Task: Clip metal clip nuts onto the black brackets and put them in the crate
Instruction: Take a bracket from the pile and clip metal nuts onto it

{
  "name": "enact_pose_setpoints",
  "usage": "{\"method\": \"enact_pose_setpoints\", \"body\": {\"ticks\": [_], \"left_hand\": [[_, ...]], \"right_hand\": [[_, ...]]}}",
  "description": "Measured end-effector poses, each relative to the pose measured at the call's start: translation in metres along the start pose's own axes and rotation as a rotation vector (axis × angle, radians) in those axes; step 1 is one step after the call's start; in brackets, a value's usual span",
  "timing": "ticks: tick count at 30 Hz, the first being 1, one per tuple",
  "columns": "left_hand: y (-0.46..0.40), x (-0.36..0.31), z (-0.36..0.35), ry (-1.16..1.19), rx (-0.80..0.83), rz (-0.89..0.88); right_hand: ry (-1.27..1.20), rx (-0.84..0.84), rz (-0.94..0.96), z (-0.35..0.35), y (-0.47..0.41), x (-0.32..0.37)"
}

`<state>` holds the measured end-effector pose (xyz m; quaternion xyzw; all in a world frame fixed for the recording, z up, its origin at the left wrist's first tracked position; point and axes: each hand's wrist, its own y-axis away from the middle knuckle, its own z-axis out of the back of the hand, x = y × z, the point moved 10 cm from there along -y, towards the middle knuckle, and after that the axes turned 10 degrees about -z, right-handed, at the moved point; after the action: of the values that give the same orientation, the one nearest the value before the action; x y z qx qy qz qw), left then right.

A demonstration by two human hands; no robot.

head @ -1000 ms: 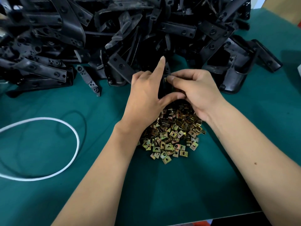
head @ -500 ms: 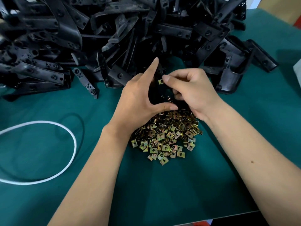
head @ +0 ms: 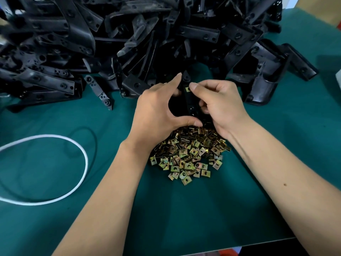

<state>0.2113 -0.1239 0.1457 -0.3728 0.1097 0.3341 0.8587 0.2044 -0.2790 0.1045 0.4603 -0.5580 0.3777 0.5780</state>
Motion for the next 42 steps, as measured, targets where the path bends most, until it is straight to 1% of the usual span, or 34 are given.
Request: {"method": "enact_pose_setpoints", "body": {"ticks": [3,6,10,13,16,20,22,24,29,33,36,42], "left_hand": [[0.0,-0.005,0.001,-0.047,-0.017,-0.001],[-0.002,-0.007,0.001,-0.085,-0.013,0.005],[-0.005,-0.004,0.002,-0.075,0.016,-0.014],[-0.005,0.003,0.004,-0.065,0.013,-0.013],[-0.001,0.024,0.011,-0.101,-0.051,0.109],[0.006,0.051,0.027,-0.184,-0.163,0.276],[0.009,0.06,0.033,-0.193,-0.198,0.332],[0.011,0.064,0.036,-0.182,-0.225,0.365],[0.014,0.061,0.037,-0.117,-0.26,0.387],[0.011,0.057,0.032,-0.101,-0.214,0.361],[0.009,0.054,0.028,-0.088,-0.176,0.345],[0.011,0.047,0.029,-0.074,-0.198,0.329]], "right_hand": [[0.038,-0.046,0.02,0.002,0.001,-0.001],[0.09,-0.058,0.045,0.004,0.0,0.001],[0.191,-0.028,0.115,0.0,-0.001,0.009],[0.263,0.033,0.166,-0.003,-0.001,0.017],[0.411,0.09,0.196,-0.004,-0.003,0.019],[0.806,0.046,0.332,0.001,-0.004,0.027],[0.924,0.085,0.322,0.0,-0.005,0.022],[0.985,0.125,0.311,-0.005,-0.005,0.017],[0.983,0.133,0.317,-0.011,-0.005,0.014],[0.982,0.071,0.349,-0.015,-0.006,0.014],[1.079,0.097,0.345,-0.029,-0.008,0.008],[1.015,0.136,0.35,-0.031,-0.006,0.01]]}}
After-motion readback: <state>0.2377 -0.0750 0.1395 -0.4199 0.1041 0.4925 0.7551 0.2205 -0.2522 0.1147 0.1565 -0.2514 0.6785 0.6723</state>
